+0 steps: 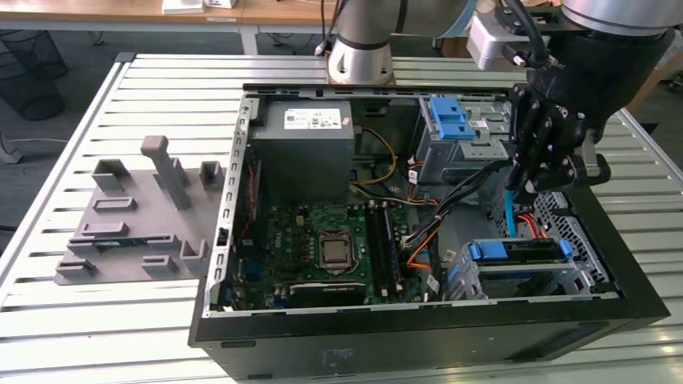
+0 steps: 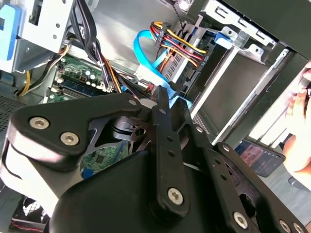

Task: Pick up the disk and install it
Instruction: 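Insert the second disk wire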

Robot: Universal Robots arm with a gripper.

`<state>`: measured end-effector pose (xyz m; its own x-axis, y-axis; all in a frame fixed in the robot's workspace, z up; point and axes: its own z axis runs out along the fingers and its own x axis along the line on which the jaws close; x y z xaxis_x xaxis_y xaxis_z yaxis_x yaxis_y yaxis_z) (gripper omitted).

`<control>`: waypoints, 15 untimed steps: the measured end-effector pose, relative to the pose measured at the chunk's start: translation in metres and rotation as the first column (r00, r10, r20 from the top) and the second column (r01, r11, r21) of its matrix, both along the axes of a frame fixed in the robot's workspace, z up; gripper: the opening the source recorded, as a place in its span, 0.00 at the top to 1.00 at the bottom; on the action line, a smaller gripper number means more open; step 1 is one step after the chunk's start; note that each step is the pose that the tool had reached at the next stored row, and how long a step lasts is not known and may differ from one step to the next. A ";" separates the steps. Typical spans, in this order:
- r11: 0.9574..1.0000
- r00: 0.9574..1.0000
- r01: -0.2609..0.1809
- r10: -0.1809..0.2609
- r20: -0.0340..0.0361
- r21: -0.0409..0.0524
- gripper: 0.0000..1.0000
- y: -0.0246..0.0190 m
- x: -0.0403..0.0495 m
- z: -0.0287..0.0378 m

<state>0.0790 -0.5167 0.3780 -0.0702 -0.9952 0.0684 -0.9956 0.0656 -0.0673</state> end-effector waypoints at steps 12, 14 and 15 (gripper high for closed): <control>1.000 1.000 0.000 0.000 0.005 -0.021 0.84 0.0008 0.0021 -0.0085; 1.000 1.000 0.000 0.000 0.005 -0.021 0.84 0.0008 0.0020 -0.0086; 1.000 1.000 0.000 0.000 0.005 -0.021 0.84 0.0008 0.0020 -0.0087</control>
